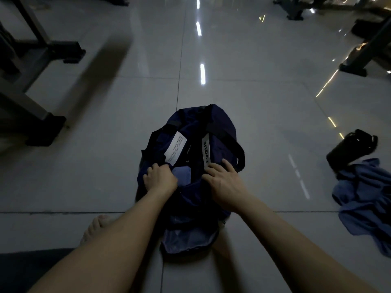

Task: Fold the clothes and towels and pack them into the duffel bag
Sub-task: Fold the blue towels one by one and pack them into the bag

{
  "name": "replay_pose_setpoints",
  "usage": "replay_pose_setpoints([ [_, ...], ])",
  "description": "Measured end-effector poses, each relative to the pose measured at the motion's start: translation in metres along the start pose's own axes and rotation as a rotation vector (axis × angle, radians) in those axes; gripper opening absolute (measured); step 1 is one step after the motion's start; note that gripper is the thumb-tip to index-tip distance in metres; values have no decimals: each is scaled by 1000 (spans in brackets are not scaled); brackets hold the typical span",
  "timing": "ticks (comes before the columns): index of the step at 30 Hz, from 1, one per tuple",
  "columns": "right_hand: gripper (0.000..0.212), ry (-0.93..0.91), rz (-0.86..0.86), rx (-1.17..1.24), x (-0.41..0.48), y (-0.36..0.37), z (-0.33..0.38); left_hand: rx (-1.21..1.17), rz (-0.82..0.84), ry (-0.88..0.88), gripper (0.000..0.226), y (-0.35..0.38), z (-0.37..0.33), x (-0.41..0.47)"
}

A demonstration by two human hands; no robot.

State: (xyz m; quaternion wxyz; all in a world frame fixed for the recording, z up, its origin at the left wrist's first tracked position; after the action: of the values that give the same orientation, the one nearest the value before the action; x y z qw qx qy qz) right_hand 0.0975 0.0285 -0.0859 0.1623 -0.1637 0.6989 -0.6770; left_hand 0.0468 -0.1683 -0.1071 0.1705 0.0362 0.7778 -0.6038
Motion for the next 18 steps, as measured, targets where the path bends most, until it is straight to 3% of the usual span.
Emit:
replay_pose_setpoints([
  [3, 39, 109, -64, 97, -15, -22, -18, -155, -207, 78, 39, -21, -35, -23],
  [5, 37, 242, -49, 143, -33, -34, -38, -230, -232, 194, 39, -33, -69, -40],
  [13, 39, 941, 45, 391, -166, -53, -162, -159, -35, 638, 35, -5, -222, -100],
  [18, 36, 1180, 94, 363, -250, -39, -232, -43, 127, 836, 38, 52, -307, -115],
])
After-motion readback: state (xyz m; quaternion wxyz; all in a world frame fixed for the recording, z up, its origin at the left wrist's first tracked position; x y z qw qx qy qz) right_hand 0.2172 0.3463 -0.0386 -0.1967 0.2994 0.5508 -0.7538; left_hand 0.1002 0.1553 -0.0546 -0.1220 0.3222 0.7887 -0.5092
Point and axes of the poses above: each hand's wrist, its own x-axis towards the middle knuckle, its own y-axis out of the palm, z = x × y, the point moved 3 cm from there along x, towards the middle knuckle, and after that the axes turned 1 degree about -z, right-handed, at the moved point
